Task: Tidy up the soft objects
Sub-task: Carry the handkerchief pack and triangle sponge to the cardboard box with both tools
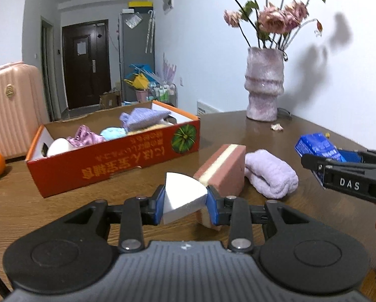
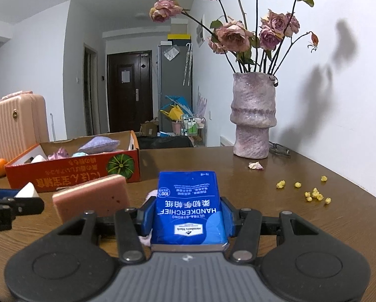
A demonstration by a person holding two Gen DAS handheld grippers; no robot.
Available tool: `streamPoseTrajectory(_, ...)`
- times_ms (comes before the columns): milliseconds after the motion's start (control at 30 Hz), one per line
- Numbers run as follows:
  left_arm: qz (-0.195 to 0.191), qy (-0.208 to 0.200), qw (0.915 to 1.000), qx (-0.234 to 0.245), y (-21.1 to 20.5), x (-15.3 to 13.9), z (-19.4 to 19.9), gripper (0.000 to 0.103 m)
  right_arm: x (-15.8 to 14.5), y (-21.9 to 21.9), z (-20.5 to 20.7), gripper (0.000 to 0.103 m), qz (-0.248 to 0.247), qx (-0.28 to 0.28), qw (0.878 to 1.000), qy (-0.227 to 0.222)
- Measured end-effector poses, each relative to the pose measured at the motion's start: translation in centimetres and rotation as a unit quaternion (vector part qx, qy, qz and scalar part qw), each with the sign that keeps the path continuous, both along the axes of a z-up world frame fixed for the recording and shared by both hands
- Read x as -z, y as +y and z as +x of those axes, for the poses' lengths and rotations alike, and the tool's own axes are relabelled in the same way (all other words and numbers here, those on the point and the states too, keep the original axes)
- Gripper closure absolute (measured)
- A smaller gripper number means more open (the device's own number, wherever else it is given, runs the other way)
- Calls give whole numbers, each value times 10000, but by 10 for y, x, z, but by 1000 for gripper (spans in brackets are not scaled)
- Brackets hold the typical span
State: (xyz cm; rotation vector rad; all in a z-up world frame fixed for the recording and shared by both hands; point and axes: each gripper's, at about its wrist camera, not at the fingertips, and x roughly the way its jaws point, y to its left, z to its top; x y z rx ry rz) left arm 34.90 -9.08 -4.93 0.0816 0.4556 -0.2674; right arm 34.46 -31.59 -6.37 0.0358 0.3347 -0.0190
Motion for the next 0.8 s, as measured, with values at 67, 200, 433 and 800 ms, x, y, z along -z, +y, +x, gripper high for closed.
streamPoseTrajectory(67,-35,-60,10000,-60,6,-3,-2,68,-1,6,-2,52,16,-42,10000,-34)
streamPoseTrajectory(200,-102,-159,9996,-216,16,-10,-2,68,-2,19,-4,52,32,-144,9999,-73)
streamPoseTrajectory(433,-224,-262,9987,-388,31,-18,-1,68,-7,40,-8,52,35,-296,9993,-216)
streamPoseTrajectory(800,-417,-315,9969,-597,46,-29,8,68,-23,66,0,52,-37,-480,9979,-438)
